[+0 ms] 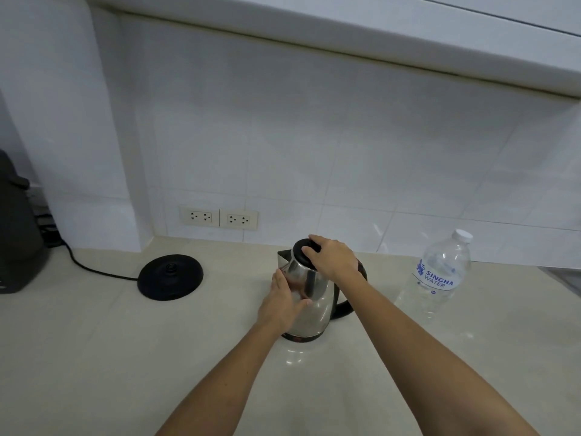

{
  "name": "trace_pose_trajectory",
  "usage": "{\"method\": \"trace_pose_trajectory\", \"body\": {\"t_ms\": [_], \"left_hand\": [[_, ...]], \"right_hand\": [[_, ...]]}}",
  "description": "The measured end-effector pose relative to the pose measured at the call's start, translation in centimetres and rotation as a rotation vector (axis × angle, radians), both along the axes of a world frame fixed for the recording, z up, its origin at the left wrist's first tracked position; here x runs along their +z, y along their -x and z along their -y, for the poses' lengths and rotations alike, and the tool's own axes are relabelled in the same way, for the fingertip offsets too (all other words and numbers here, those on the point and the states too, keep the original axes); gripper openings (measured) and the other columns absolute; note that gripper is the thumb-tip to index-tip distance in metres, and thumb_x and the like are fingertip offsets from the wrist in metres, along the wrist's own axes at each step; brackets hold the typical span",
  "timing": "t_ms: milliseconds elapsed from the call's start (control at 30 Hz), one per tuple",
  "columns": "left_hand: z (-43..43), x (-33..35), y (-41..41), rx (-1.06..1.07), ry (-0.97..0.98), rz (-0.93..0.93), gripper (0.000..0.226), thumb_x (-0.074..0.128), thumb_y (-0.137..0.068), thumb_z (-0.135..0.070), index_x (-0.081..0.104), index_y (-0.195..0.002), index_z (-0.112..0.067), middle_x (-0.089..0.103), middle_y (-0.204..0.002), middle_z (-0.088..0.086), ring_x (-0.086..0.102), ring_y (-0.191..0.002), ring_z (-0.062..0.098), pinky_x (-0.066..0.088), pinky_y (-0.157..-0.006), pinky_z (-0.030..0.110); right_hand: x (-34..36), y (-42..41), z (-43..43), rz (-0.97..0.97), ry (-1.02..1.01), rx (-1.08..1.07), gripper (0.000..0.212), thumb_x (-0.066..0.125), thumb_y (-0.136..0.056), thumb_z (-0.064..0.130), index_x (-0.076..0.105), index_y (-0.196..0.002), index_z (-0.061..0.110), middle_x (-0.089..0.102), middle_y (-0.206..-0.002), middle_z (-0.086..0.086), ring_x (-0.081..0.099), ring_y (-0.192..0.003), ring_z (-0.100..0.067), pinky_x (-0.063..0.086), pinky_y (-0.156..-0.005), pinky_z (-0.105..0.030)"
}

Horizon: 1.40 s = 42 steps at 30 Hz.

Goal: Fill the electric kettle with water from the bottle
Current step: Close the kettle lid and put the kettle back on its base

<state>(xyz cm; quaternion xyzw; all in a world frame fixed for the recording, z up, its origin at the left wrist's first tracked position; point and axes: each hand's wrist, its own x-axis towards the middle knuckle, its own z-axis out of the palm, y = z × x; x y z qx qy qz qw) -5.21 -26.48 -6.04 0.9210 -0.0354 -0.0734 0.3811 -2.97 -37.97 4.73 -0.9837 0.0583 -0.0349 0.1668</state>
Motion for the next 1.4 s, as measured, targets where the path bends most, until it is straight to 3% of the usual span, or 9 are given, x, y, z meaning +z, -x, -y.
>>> {"method": "trace_pose_trajectory", "body": {"t_ms": [133,567,733,867,933,1033,1200,1300,1400], "left_hand": [[-0.1,0.2,0.2,-0.009,-0.022,0.010,0.106,0.057,-0.089,-0.053,-0.013,-0.153,-0.008,0.009,-0.163,0.008,0.035,-0.141,0.028,0.037,-0.108,0.037],[-0.3,-0.2,0.3,-0.017,-0.032,0.030,0.104,0.055,-0.089,-0.056,-0.012,-0.154,-0.010,0.007,-0.164,0.005,0.034,-0.142,0.028,0.038,-0.108,0.040],[-0.3,-0.1,0.3,-0.010,-0.036,0.045,0.104,0.055,-0.089,-0.056,-0.012,-0.154,-0.009,0.008,-0.163,0.006,0.033,-0.143,0.028,0.037,-0.108,0.039],[-0.2,-0.4,0.4,-0.011,-0.037,0.044,0.104,0.055,-0.089,-0.056,-0.012,-0.154,-0.010,0.008,-0.163,0.005,0.036,-0.140,0.030,0.039,-0.108,0.040],[-0.2,-0.6,0.2,0.000,-0.051,0.044,0.104,0.055,-0.088,-0.057,-0.011,-0.154,-0.012,0.010,-0.163,0.004,0.042,-0.136,0.033,0.041,-0.107,0.043],[-0.2,-0.6,0.2,0.012,-0.030,0.079,0.102,0.060,-0.087,-0.055,-0.004,-0.155,-0.013,0.018,-0.161,0.003,0.045,-0.133,0.033,0.041,-0.106,0.045],[-1.0,-1.1,0.1,0.075,0.187,0.069,0.098,0.075,-0.064,-0.060,0.031,-0.142,-0.019,0.047,-0.140,-0.002,0.053,-0.123,0.016,0.049,-0.101,0.040],[-1.1,-0.9,0.0,0.089,0.264,0.036,0.096,0.079,-0.062,-0.056,0.034,-0.139,-0.020,0.051,-0.133,-0.004,0.054,-0.120,0.013,0.047,-0.103,0.035],[-0.9,-0.9,0.0,0.059,0.319,-0.022,0.080,0.083,-0.071,-0.039,0.037,-0.133,-0.016,0.055,-0.128,-0.006,0.053,-0.123,0.013,0.044,-0.101,0.027]], "right_hand": [[-0.3,0.0,-0.2,0.076,0.032,-0.028,0.043,0.041,-0.094,0.038,0.050,-0.136,0.038,0.068,-0.115,-0.006,0.060,-0.105,-0.028,0.047,-0.077,-0.031],[-0.9,-0.4,-1.0,0.154,-0.021,-0.094,0.039,0.041,-0.095,0.026,0.061,-0.127,0.035,0.069,-0.103,-0.010,0.062,-0.095,-0.031,0.046,-0.071,-0.032],[-1.5,-0.3,-1.3,0.175,0.127,-0.015,0.039,0.037,-0.098,0.026,0.054,-0.132,0.028,0.062,-0.109,-0.012,0.060,-0.099,-0.036,0.052,-0.074,-0.037],[-1.8,-0.2,0.3,0.122,0.163,0.103,0.051,0.032,-0.099,0.050,0.032,-0.146,0.032,0.055,-0.132,-0.007,0.056,-0.116,-0.035,0.050,-0.090,-0.044],[-1.8,0.4,2.1,0.150,0.052,0.079,0.057,0.033,-0.097,0.054,0.031,-0.148,0.027,0.053,-0.140,-0.004,0.052,-0.125,-0.030,0.043,-0.102,-0.047],[-3.3,1.6,5.7,0.242,-0.166,-0.007,0.056,0.040,-0.097,0.048,0.035,-0.147,0.022,0.047,-0.147,-0.001,0.043,-0.135,-0.024,0.036,-0.111,-0.040],[-6.9,3.3,9.2,0.180,-0.514,-0.071,0.066,0.054,-0.093,0.043,0.029,-0.149,0.019,0.041,-0.150,-0.001,0.041,-0.137,-0.022,0.033,-0.111,-0.036],[-8.1,3.0,9.7,0.114,-0.582,-0.104,0.069,0.059,-0.091,0.039,0.028,-0.148,0.018,0.048,-0.143,-0.004,0.047,-0.131,-0.025,0.037,-0.106,-0.037],[-8.5,2.4,9.9,0.093,-0.601,-0.092,0.048,0.058,-0.094,0.028,0.039,-0.136,0.016,0.060,-0.116,-0.005,0.057,-0.113,-0.028,0.043,-0.088,-0.032]]}}
